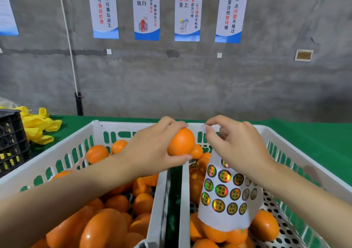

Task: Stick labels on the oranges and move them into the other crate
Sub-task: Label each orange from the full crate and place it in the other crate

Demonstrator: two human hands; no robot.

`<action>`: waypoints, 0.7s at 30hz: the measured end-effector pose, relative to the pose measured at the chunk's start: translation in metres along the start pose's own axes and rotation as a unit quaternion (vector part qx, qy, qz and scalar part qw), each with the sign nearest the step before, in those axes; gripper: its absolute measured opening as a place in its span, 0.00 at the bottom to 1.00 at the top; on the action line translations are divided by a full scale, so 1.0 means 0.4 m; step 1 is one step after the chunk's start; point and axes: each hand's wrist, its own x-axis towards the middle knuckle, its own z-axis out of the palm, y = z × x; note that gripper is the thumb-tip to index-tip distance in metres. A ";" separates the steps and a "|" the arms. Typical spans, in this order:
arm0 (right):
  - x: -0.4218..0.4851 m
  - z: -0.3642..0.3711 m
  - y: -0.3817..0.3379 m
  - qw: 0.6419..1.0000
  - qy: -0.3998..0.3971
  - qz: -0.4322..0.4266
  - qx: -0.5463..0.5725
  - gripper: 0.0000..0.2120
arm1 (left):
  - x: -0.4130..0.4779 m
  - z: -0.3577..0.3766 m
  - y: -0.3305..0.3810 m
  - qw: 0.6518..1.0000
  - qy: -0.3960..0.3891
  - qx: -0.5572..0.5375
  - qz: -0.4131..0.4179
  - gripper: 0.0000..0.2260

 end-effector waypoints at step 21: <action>-0.025 0.011 -0.018 0.991 -0.104 -0.088 0.002 0.15 | -0.014 0.018 0.020 0.998 -0.003 -0.053 -0.028 0.34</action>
